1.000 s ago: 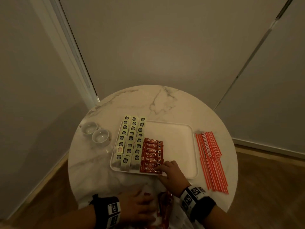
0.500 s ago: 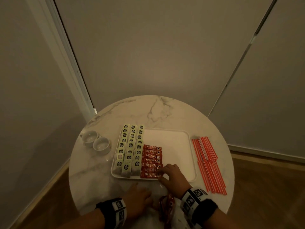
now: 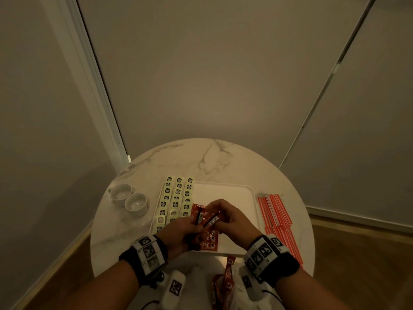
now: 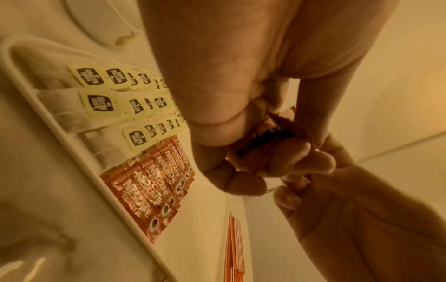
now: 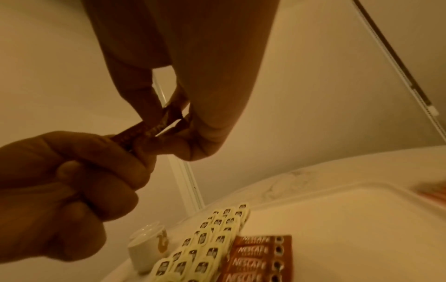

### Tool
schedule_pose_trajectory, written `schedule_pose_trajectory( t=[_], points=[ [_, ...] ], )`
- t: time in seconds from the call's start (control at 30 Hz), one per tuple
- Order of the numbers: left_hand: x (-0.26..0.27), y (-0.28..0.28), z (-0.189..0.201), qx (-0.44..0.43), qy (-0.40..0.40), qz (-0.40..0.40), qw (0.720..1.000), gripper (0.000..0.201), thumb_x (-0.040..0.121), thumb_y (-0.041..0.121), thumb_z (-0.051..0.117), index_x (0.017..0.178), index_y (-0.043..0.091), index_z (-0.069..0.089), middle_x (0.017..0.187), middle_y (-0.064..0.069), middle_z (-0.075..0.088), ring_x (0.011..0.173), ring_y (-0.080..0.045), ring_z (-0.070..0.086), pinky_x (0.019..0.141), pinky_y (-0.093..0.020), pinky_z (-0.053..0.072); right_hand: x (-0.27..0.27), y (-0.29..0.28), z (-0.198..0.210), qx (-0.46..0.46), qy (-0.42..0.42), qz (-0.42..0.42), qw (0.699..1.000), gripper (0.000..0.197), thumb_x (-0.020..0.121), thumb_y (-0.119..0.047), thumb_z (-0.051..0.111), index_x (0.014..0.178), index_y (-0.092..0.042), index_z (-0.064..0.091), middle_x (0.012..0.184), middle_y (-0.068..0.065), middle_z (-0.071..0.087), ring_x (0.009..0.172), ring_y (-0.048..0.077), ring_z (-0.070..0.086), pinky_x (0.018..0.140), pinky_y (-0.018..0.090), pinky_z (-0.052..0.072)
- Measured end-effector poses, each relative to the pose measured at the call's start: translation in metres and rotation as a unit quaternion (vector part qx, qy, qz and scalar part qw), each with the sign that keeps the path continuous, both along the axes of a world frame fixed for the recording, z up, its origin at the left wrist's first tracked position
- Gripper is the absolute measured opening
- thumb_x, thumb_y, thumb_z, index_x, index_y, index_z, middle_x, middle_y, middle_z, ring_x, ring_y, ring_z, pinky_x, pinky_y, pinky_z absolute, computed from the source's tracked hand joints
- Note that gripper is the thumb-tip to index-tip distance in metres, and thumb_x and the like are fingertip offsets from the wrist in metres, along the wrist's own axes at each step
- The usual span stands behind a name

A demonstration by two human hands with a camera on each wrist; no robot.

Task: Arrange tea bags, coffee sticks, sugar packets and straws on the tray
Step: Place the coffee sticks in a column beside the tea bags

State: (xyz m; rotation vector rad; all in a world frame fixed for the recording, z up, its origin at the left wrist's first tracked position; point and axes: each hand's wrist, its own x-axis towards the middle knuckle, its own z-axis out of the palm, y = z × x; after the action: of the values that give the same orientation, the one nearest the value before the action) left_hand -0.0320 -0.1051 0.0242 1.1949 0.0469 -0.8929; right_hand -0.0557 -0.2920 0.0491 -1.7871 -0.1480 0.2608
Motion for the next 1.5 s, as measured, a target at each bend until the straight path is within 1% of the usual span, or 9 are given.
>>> schedule_pose_trajectory(
  t=[0.2,0.3,0.47,0.77,0.93,1.07,1.13,1.23,1.5],
  points=[
    [0.01,-0.004,0.0,0.043,-0.035,0.116,0.992,0.029,0.091,0.027,0.057,0.105,0.002,0.06,0.088,-0.013,0.063,0.071,-0.019,0.058,0.069,-0.033,0.049,0.017,-0.012,-0.013,-0.089,0.009,-0.055,0.994,0.01,0.09,-0.016,0.064,0.095,-0.016,0.072,0.08,0.003,0.07,0.065,0.011,0.061,0.056,0.024,0.046],
    [0.014,-0.006,-0.001,0.023,-0.046,0.157,0.986,0.019,0.091,0.018,0.059,0.098,0.0,0.061,0.092,-0.016,0.068,0.074,-0.02,0.067,0.065,-0.032,0.054,0.024,-0.015,-0.017,-0.068,0.054,-0.087,0.992,0.012,0.092,-0.015,0.06,0.093,-0.008,0.07,0.078,0.01,0.07,0.057,0.01,0.057,0.051,0.025,0.043],
    [0.016,-0.01,-0.003,0.088,-0.101,0.157,0.979,0.004,0.084,-0.004,0.061,0.082,0.0,0.062,0.064,-0.001,0.066,0.051,-0.005,0.062,0.049,-0.017,0.048,0.031,-0.012,-0.019,-0.036,0.075,-0.091,0.992,0.012,0.092,-0.011,0.059,0.092,-0.004,0.068,0.068,0.006,0.067,0.05,0.01,0.054,0.049,0.022,0.042],
    [0.026,-0.021,-0.009,0.1,-0.102,0.215,0.966,0.005,0.086,0.003,0.062,0.082,0.002,0.062,0.067,-0.005,0.064,0.056,-0.012,0.06,0.053,-0.023,0.048,0.05,0.0,-0.024,0.094,0.112,-0.181,0.973,0.016,0.091,-0.022,0.063,0.092,-0.006,0.065,0.074,0.008,0.07,0.064,0.019,0.062,0.061,0.031,0.049],
    [0.033,-0.033,-0.02,0.12,-0.099,0.259,0.953,0.013,0.087,0.018,0.064,0.091,0.006,0.069,0.086,-0.011,0.074,0.082,-0.028,0.07,0.08,-0.042,0.056,0.059,0.006,-0.031,0.005,0.106,-0.129,0.986,0.012,0.091,-0.019,0.063,0.082,-0.01,0.063,0.082,0.009,0.067,0.071,0.02,0.061,0.063,0.031,0.051],
    [0.043,-0.034,-0.014,0.186,-0.163,0.245,0.937,0.018,0.085,0.037,0.066,0.093,0.021,0.068,0.071,0.005,0.07,0.058,-0.003,0.063,0.06,-0.026,0.048,0.073,-0.002,-0.034,-0.08,0.097,-0.085,0.988,0.014,0.091,-0.02,0.058,0.087,-0.007,0.061,0.085,0.011,0.068,0.076,0.025,0.066,0.071,0.037,0.055],
    [0.053,-0.035,-0.012,0.178,-0.152,0.246,0.941,0.017,0.084,0.032,0.069,0.096,0.021,0.069,0.073,0.003,0.071,0.054,-0.003,0.062,0.053,-0.021,0.046,0.078,-0.006,-0.034,-0.157,0.082,-0.013,0.984,0.019,0.09,-0.027,0.059,0.089,-0.008,0.06,0.091,0.011,0.07,0.084,0.027,0.068,0.077,0.041,0.056],
    [0.067,-0.04,-0.007,0.176,-0.135,0.24,0.945,0.008,0.084,0.014,0.069,0.091,0.009,0.07,0.048,0.009,0.06,0.038,0.001,0.053,0.039,-0.013,0.04,0.087,-0.01,-0.033,-0.232,0.052,0.059,0.969,0.012,0.087,-0.023,0.062,0.09,-0.012,0.061,0.093,0.009,0.069,0.087,0.024,0.067,0.082,0.041,0.056],
    [0.094,-0.031,-0.033,0.131,0.016,0.328,0.936,0.012,0.08,0.017,0.073,0.071,0.014,0.067,0.058,-0.002,0.051,0.041,-0.014,0.036,0.045,-0.023,0.028,0.112,-0.028,-0.037,-0.189,0.068,0.08,0.976,0.018,0.086,-0.008,0.063,0.103,-0.01,0.07,0.094,0.004,0.072,0.085,0.016,0.068,0.087,0.034,0.056]
  ],
)
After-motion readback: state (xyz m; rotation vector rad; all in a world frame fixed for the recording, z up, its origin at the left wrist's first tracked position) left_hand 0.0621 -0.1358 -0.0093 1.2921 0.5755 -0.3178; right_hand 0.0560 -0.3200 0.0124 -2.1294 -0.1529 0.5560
